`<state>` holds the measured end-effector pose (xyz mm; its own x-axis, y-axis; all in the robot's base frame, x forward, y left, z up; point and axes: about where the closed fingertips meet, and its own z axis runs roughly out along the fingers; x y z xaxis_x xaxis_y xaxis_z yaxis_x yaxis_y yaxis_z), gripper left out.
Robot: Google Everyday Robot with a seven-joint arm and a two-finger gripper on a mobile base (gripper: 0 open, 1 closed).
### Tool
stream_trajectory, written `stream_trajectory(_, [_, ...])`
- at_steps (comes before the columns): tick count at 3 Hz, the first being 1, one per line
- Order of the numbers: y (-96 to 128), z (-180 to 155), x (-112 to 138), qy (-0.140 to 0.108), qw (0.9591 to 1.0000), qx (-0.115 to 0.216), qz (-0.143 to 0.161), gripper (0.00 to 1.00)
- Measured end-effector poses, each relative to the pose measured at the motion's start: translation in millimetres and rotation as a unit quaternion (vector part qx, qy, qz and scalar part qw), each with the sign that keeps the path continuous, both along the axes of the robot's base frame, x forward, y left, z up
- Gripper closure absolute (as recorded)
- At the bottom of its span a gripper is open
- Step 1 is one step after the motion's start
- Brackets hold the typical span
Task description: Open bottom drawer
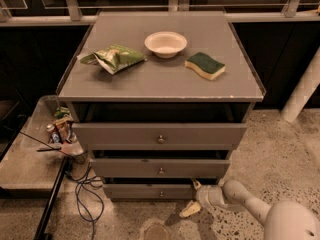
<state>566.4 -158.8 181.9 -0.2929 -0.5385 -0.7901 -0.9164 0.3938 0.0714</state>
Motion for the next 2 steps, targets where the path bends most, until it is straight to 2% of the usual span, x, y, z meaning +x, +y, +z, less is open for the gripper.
stream_trajectory(1, [0.0, 0.1, 0.0, 0.000, 1.0000, 0.000, 0.000, 0.00])
stream_trajectory(2, [0.1, 0.0, 0.0, 0.000, 1.0000, 0.000, 0.000, 0.14])
